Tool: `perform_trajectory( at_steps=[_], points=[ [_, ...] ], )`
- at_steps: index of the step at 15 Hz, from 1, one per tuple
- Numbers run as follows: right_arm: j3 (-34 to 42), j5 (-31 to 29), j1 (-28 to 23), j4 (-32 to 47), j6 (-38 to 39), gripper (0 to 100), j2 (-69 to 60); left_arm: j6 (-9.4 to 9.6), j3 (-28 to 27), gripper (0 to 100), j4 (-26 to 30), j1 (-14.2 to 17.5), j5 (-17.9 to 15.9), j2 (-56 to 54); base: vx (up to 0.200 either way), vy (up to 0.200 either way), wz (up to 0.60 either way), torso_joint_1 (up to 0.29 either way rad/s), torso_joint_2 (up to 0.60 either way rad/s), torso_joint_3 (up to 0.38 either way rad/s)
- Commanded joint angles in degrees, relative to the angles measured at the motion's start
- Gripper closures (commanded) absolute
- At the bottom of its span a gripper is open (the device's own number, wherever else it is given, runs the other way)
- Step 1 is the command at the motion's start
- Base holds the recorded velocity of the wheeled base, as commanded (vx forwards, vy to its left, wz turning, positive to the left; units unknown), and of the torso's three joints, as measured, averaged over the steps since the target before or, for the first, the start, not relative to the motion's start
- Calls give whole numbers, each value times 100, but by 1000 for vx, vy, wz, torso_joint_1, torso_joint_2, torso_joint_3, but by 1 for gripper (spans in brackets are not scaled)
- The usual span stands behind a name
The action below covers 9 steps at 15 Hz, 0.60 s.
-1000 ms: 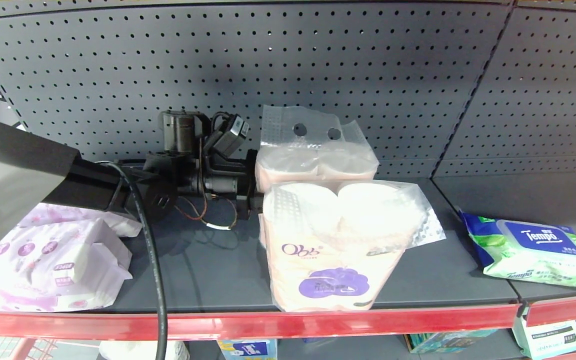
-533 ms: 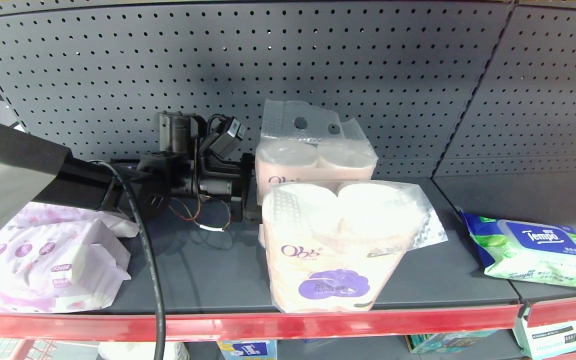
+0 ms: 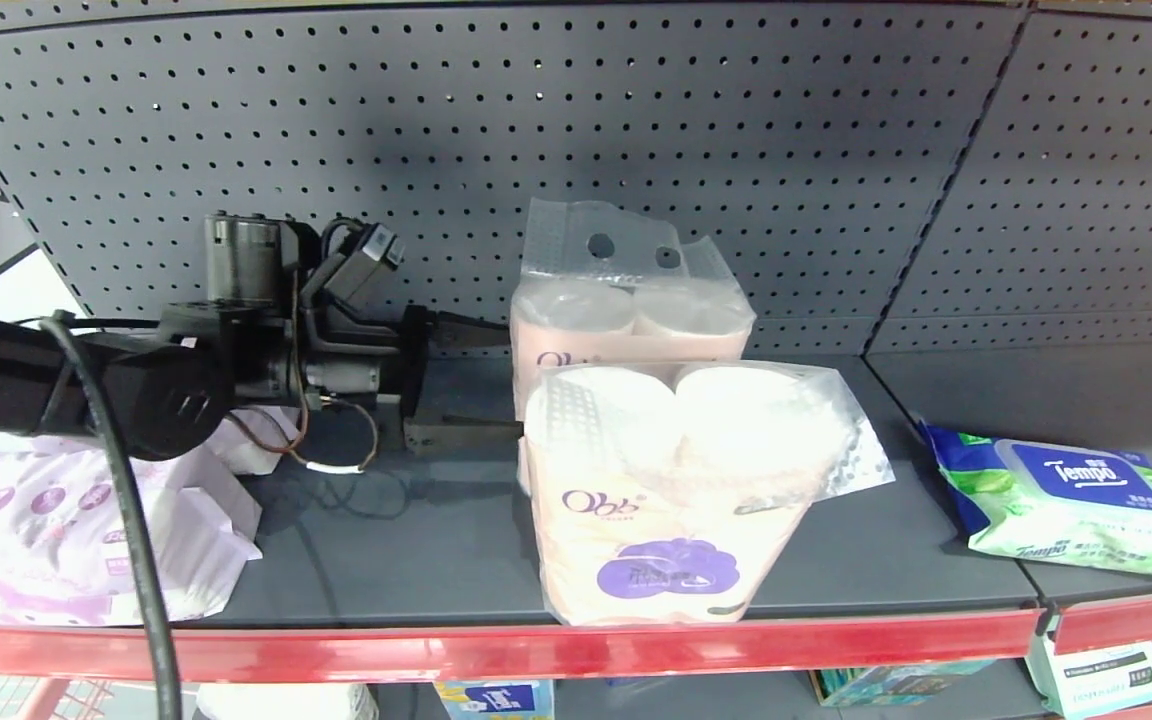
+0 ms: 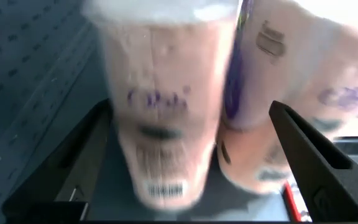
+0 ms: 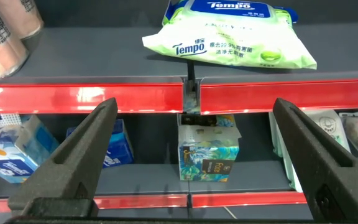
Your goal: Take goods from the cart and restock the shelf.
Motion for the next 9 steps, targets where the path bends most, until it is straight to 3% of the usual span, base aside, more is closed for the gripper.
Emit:
perform_trajectory(
  at_steps=[1, 3, 6, 8, 9],
  points=[
    [1, 1, 0, 0, -1, 0, -2, -2, 346, 0, 8, 225, 9, -480, 0, 0, 0, 0, 0, 0],
    [1, 1, 0, 0, -1, 0, -2, -2, 609, 0, 8, 392, 79, -752, 0, 0, 0, 0, 0, 0],
    [1, 1, 0, 0, -1, 0, -2, -19, 1137, 0, 88, 832, 589, -1482, 0, 0, 0, 0, 0, 0],
    [1, 1, 0, 0, -1, 0, -2, -54, 1392, 0, 474, 1069, 888, -2079, 0, 0, 0, 0, 0, 0],
    [1, 1, 0, 0, -1, 0, -2, -54, 1708, 0, 1098, 1359, 1275, -2932, 0, 0, 0, 0, 0, 0]
  ],
)
